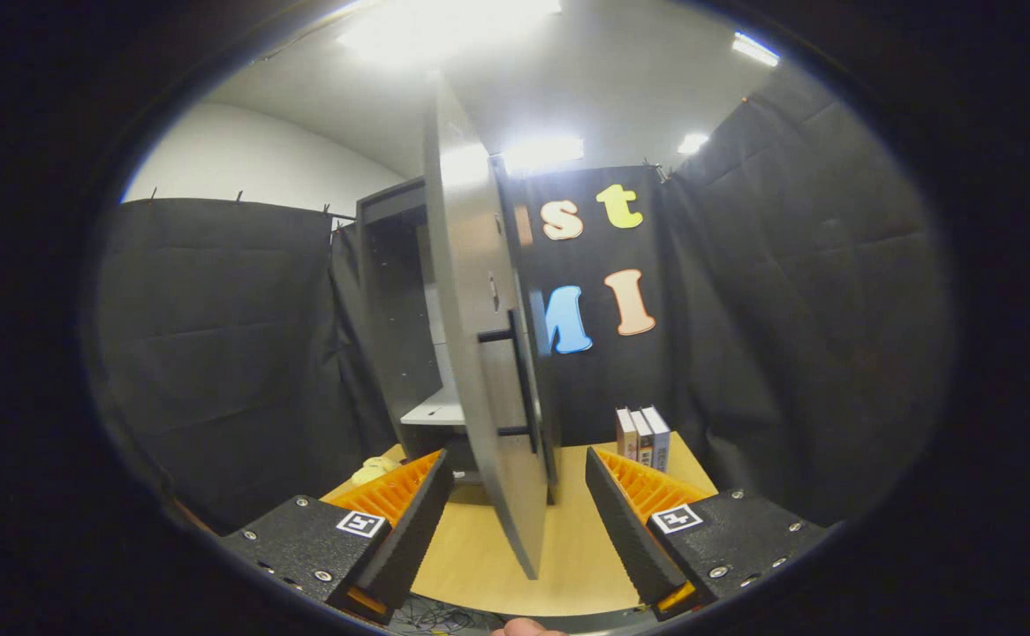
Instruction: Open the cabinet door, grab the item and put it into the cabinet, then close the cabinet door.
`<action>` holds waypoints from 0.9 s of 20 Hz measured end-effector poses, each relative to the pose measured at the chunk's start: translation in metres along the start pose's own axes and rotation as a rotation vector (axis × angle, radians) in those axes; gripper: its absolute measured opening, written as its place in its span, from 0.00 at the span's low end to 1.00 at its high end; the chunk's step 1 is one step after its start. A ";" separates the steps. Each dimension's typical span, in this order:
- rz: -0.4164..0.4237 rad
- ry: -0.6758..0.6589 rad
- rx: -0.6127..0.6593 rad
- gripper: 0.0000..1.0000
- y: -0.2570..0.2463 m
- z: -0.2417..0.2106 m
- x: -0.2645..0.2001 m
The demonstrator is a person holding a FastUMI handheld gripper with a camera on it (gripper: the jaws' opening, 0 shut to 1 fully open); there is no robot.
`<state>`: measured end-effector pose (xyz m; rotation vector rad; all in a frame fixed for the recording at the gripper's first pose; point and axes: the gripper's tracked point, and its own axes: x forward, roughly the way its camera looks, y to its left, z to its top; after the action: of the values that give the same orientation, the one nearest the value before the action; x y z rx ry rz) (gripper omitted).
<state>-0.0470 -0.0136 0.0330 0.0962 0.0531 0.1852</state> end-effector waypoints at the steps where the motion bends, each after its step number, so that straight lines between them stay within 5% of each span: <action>1: -0.017 -0.005 -0.007 0.93 -0.012 0.001 0.004; 9: -0.032 -0.012 -0.004 0.93 -0.056 0.010 0.057; 18: 0.029 -0.013 -0.015 0.93 -0.031 0.008 0.082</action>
<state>0.0399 -0.0295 0.0346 0.0831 0.0374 0.2136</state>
